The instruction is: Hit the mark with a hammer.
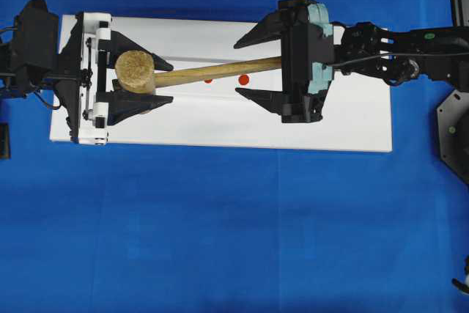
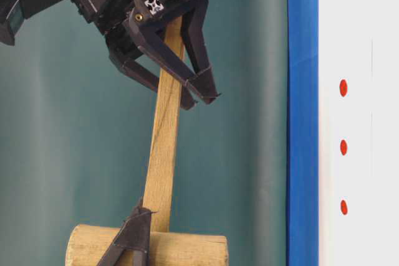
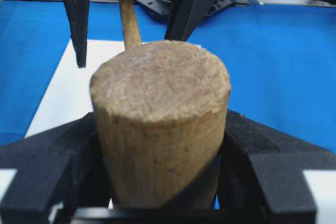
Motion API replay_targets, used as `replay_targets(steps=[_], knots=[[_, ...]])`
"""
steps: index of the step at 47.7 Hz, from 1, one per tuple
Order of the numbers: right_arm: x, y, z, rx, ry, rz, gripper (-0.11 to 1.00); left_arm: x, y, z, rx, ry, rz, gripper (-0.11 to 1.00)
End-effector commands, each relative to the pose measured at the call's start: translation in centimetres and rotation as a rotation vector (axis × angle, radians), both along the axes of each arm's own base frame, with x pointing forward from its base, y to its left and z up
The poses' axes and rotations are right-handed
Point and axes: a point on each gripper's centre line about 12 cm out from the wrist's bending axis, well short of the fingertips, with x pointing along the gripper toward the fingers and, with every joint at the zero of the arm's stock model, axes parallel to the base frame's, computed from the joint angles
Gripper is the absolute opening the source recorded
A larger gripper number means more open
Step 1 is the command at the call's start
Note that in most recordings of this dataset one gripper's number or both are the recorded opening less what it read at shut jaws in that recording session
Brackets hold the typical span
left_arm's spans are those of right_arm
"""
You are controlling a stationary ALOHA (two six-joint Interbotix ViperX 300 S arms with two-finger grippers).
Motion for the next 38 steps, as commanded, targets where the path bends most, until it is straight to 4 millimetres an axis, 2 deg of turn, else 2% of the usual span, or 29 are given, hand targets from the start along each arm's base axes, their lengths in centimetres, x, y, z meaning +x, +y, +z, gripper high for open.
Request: replay_targets(steps=[1, 13, 17, 21, 27, 31, 33, 38], knots=[[0.15, -0.08, 1.9, 0.006, -0.052, -0.007, 0.92, 0.0, -0.11, 1.16, 0.007, -0.038, -0.005, 0.44], [0.17, -0.08, 1.96, 0.011, -0.054, -0.01, 0.91, 0.05, -0.11, 1.27, 0.009, -0.041, -0.005, 0.44], [0.17, -0.08, 1.96, 0.01, -0.054, -0.009, 0.87, 0.08, -0.15, 1.33, 0.009, -0.043, -0.007, 0.44], [0.16, -0.1, 1.93, 0.009, -0.055, -0.011, 0.69, 0.1, -0.1, 1.39, 0.007, -0.044, -0.005, 0.44], [0.2, -0.08, 2.01, 0.007, -0.055, -0.008, 0.3, 0.15, -0.1, 1.51, 0.006, -0.047, -0.005, 0.44], [0.17, -0.07, 1.94, 0.008, -0.052, -0.007, 0.1, 0.15, -0.09, 1.53, 0.005, -0.049, -0.004, 0.44], [0.17, -0.06, 1.93, 0.008, -0.051, -0.006, 0.06, 0.15, -0.1, 1.53, 0.006, -0.049, -0.005, 0.44], [0.19, -0.06, 1.87, 0.008, -0.05, -0.007, 0.05, 0.15, -0.1, 1.53, 0.008, -0.049, -0.005, 0.44]])
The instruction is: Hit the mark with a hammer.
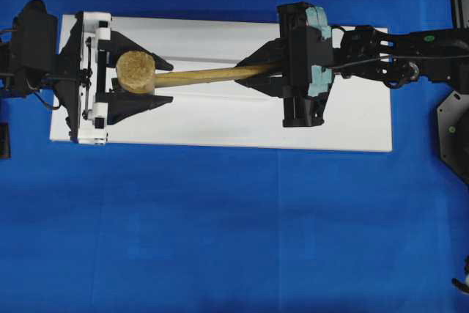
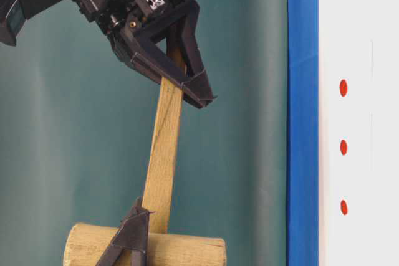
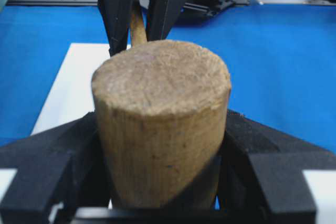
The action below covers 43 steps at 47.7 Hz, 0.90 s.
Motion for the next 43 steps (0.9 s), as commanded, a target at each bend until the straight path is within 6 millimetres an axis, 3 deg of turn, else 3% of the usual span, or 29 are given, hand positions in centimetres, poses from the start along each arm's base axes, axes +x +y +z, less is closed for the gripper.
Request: replay_targets(steps=[1, 24, 33, 43], knots=[[0.15, -0.35, 2.07, -0.001, -0.059, -0.015, 0.05, 0.19, -0.07, 1.43, -0.005, -0.046, -0.001, 0.44], [0.17, -0.34, 2.11, 0.03, -0.064, -0.028, 0.05, 0.11, 0.17, 1.34, -0.016, -0.044, 0.009, 0.44], [0.17, -0.34, 2.11, 0.06, -0.068, -0.042, 0.01, 0.1, 0.27, 1.34, -0.019, -0.044, 0.013, 0.86], [-0.04, -0.19, 2.0, 0.112, -0.06, -0.055, 0.01, -0.64, 0.37, 1.24, -0.01, -0.039, 0.016, 0.81]])
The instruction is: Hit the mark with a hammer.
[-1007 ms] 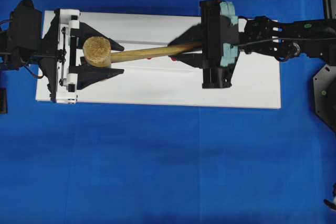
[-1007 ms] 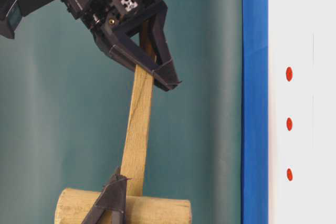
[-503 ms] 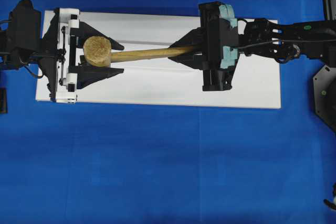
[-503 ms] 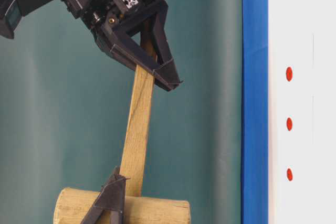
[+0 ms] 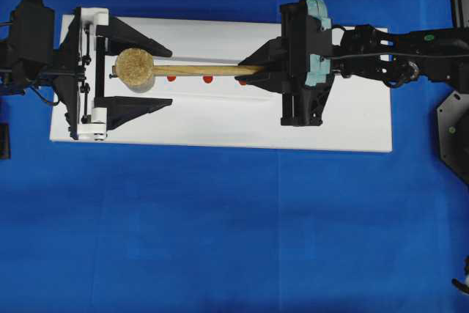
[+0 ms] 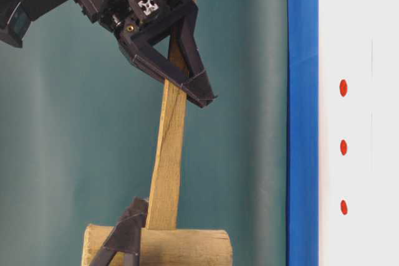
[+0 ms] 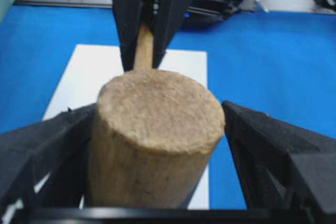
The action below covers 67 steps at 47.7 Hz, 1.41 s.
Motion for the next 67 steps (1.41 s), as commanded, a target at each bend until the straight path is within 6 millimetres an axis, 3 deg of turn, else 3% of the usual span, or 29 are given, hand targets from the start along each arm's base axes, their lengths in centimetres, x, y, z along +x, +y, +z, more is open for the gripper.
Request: replay_targets(steps=[1, 25, 37, 50, 67], knots=[[-0.1, -0.2, 2.0, 0.013, -0.053, -0.014, 0.01, -0.5, 0.0, 0.9, 0.006, -0.029, 0.0, 0.81], [-2.5, 0.3, 1.6, 0.039, -0.037, -0.01, 0.01, -8.3, -0.3, 1.0, -0.002, -0.014, 0.005, 0.81], [-2.6, 0.4, 1.0, 0.065, -0.018, -0.015, 0.01, -11.8, -0.5, 1.2, -0.003, -0.005, 0.005, 0.81], [-2.3, 0.0, 0.5, 0.066, -0.006, -0.029, 0.01, -12.3, -0.5, 0.8, -0.005, 0.001, 0.005, 0.81], [-2.2, -3.1, 0.1, 0.042, -0.023, -0.124, 0.01, -12.1, -0.6, 0.5, -0.007, 0.016, 0.004, 0.8]])
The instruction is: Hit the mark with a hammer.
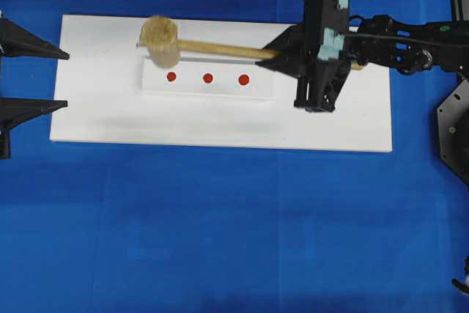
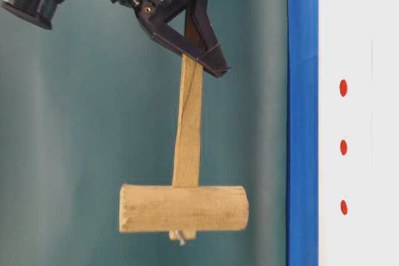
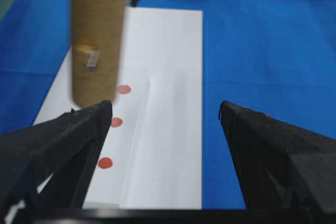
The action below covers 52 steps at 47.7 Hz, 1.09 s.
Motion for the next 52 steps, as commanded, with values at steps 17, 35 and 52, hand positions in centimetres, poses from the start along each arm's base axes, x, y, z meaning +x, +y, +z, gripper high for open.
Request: replay_targets(steps=[17, 35, 52], knots=[[0.5, -0.3, 0.7, -0.009, -0.028, -0.01, 0.01, 0.2, 0.0, 0.3, 0.0, -0.006, 0.0, 0.8], [1.8, 0.6, -8.9, 0.095, 0.215, -0.027, 0.01, 0.2, 0.0, 0.3, 0.0, -0.006, 0.002, 0.8], [1.7, 0.4, -6.9, 0.063, 0.144, -0.035, 0.01, 0.1, 0.0, 0.4, -0.001, -0.011, 0.002, 0.8]])
